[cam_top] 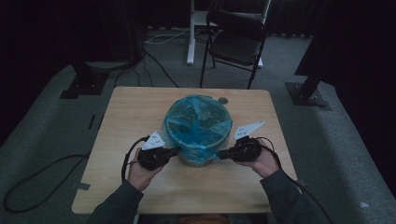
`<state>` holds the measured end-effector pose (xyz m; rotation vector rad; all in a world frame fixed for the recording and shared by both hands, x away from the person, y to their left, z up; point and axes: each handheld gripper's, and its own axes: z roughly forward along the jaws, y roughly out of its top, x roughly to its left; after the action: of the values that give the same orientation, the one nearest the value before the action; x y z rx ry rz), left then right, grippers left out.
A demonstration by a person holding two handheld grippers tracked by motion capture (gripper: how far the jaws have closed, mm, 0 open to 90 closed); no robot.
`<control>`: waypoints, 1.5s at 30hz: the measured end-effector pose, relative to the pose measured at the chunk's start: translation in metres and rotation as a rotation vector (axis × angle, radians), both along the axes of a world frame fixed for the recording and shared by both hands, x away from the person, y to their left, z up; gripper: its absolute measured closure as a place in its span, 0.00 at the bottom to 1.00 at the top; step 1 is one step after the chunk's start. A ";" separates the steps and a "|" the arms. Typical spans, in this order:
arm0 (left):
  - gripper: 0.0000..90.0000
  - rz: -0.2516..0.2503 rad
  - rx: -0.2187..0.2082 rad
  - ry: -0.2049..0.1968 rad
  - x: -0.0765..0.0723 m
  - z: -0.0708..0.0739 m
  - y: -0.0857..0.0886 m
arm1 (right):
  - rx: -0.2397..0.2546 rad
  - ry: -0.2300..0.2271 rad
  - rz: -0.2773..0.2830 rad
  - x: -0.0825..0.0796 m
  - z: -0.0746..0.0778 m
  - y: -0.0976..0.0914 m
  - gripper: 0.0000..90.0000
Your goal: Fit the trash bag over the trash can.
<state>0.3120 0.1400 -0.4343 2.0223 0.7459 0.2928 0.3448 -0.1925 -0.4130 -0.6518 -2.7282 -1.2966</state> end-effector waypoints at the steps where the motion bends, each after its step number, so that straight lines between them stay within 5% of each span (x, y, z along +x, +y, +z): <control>1: 1.00 0.002 0.001 0.003 0.001 -0.001 0.000 | -0.005 -0.002 0.000 0.000 -0.001 0.000 0.99; 19: 1.00 0.052 0.026 0.085 0.017 -0.017 0.005 | -0.049 0.036 -0.064 0.011 -0.019 -0.012 0.99; 29: 0.86 0.122 -0.059 0.056 0.008 0.000 0.036 | 0.020 -0.016 -0.136 0.010 0.005 -0.042 0.70; 36: 0.70 0.168 -0.139 0.022 0.016 0.016 0.048 | 0.089 -0.032 -0.248 0.027 0.017 -0.054 0.64; 41: 0.64 0.167 -0.159 0.017 0.024 0.022 0.047 | 0.075 -0.031 -0.264 0.042 0.014 -0.044 0.62; 45: 0.61 0.163 -0.137 0.074 0.038 0.017 0.041 | 0.064 -0.016 -0.271 0.053 0.009 -0.037 0.68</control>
<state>0.3499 0.1806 -0.4170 1.8550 0.9535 0.2546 0.3983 -0.2297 -0.4036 -1.0385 -2.6686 -1.4384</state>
